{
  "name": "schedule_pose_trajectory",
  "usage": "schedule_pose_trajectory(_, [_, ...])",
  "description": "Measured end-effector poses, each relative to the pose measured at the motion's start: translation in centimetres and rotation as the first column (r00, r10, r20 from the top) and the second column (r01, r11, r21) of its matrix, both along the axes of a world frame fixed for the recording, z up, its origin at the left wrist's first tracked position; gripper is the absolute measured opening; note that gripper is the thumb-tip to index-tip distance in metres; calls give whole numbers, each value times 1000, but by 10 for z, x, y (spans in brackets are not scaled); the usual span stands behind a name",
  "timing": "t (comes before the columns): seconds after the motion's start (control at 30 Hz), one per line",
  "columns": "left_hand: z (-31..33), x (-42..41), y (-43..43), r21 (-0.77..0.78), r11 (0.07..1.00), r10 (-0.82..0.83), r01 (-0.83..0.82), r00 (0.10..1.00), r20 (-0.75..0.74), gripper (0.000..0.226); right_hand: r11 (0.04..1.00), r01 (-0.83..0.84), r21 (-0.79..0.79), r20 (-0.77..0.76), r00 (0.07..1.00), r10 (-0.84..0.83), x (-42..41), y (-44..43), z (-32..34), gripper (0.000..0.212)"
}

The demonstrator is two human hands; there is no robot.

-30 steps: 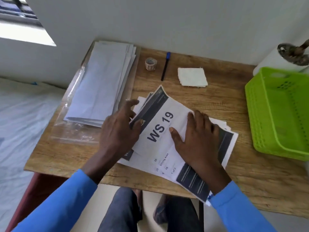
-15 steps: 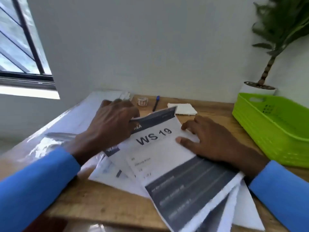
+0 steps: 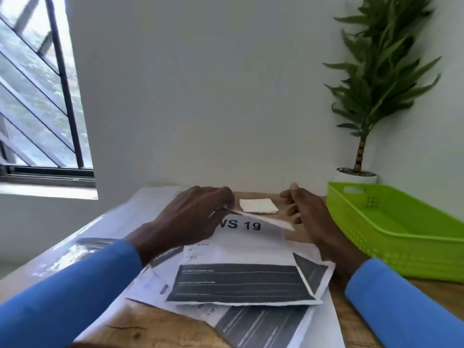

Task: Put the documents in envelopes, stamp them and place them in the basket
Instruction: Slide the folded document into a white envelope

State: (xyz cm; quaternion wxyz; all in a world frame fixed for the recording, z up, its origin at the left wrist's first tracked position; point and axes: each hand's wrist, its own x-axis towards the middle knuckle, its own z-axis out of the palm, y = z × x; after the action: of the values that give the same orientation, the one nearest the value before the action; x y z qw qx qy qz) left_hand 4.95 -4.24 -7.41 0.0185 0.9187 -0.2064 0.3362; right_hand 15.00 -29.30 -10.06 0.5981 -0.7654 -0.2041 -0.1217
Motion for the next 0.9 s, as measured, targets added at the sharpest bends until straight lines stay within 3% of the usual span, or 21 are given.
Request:
schedule_pose_trajectory(0.13, [-31,-8,-7,20,999,-28,35,961,-274,23,912,-40,-408,116,989,96,1,1,-7,12])
schedule_pose_trajectory(0.2, [-40,-11,-8,-13,1000,-28,25,931,-363,31,823,-120,-555,75,978,193,-6,6,-10,23])
schedule_pose_trajectory(0.33, [-41,-6,-8,-129,992,-66,12,902,-426,45,670,-282,-687,-43,936,350,-22,17,-15,46])
schedule_pose_trajectory(0.5, [-45,23,-16,-127,992,-27,-29,907,-420,29,308,-215,-927,-84,918,387,-28,29,-26,66])
schedule_pose_trajectory(0.67, [-47,48,-30,-72,995,39,-74,916,-398,29,244,-168,-955,-84,943,321,-26,31,-28,79])
schedule_pose_trajectory(0.8, [-56,52,-27,-65,994,51,-84,914,-402,22,207,-157,-966,-126,980,155,-14,15,-24,101])
schedule_pose_trajectory(0.9, [-57,52,-25,-76,992,63,-105,903,-426,41,244,-133,-961,-121,991,61,-8,-4,-18,100])
